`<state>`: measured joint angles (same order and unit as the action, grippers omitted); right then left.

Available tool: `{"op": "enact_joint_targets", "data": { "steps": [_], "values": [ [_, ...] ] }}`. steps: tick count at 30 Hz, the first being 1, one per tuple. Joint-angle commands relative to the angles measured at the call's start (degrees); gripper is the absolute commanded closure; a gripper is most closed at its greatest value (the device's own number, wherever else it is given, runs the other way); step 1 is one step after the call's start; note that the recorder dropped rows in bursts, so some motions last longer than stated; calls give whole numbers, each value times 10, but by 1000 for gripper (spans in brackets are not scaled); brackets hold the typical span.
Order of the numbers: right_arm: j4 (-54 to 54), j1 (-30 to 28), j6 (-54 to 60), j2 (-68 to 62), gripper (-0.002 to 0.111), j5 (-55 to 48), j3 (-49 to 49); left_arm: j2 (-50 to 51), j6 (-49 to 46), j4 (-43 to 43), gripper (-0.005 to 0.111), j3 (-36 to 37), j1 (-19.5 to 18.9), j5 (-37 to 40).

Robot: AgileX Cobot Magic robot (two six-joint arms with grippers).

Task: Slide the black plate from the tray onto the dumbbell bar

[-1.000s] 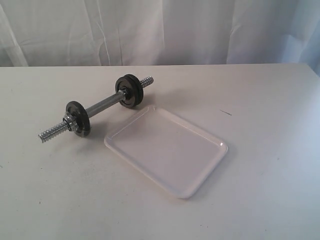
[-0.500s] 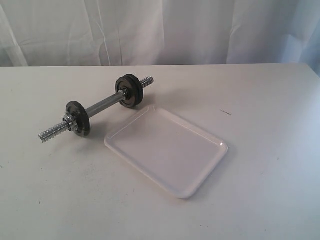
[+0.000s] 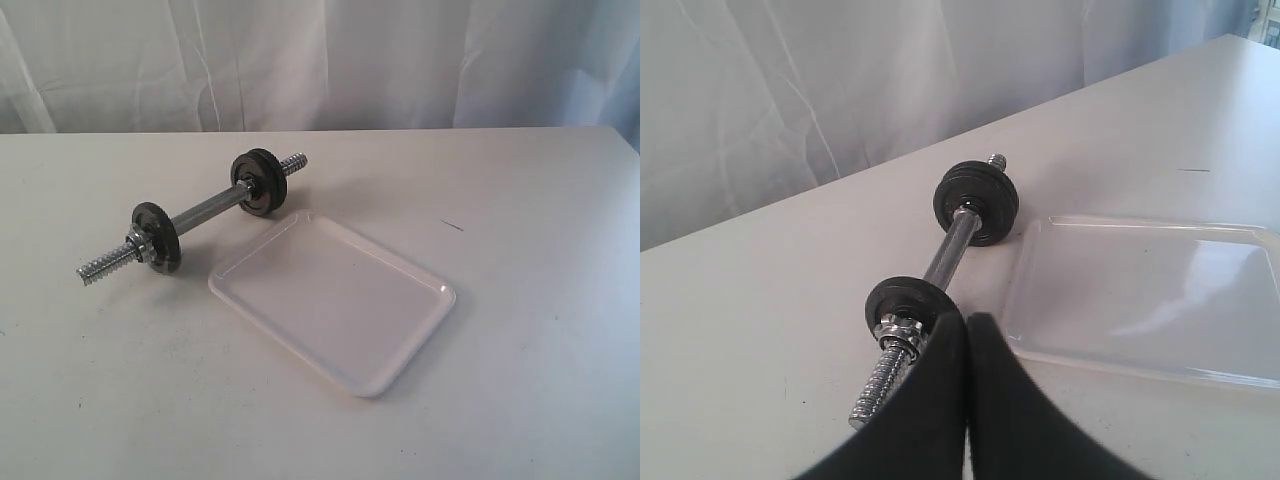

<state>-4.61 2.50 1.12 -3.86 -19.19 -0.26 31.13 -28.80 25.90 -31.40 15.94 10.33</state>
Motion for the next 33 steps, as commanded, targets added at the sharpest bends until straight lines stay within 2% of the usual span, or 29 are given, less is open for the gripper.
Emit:
{"op": "enact_joint_targets", "data": {
  "steps": [1,17,20,23,25,27,33],
  "values": [
    [4,-3,-6,4,108,14,3,-4,3,4,107,3,-1,4],
    [4,-3,-11,4,108,15,3,-4,3,4,107,5,-1,0],
    [4,-3,-11,4,108,15,3,-19,9,-39,107,37,-10,-18],
    [4,-3,-11,4,108,15,3,-66,136,-71,107,117,-41,-23],
    [4,-3,-11,4,108,15,3,-107,186,-73,107,173,-69,-29],
    [4,-3,-11,4,108,13,3,-150,195,-74,107,209,-99,-27],
    [4,-3,-11,4,108,13,3,-214,213,-75,107,249,-155,-26]
  ]
}}
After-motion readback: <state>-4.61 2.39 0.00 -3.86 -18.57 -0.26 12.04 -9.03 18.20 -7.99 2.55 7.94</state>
